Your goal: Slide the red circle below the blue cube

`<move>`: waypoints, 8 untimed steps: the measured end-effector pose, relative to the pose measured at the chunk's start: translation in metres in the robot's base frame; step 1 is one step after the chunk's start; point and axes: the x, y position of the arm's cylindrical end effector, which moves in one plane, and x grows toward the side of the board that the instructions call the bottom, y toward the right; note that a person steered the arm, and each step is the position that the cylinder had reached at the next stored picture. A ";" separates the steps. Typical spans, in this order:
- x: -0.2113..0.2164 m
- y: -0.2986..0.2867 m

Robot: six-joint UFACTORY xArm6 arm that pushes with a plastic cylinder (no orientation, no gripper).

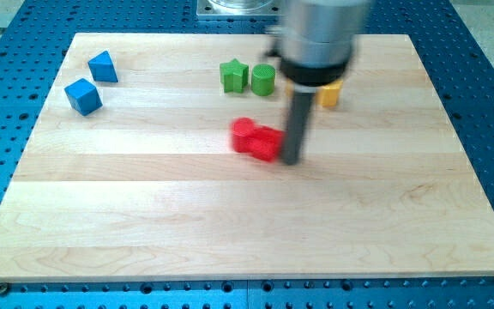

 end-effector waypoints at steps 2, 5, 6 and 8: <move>-0.010 -0.002; -0.052 -0.173; -0.071 -0.158; -0.078 -0.186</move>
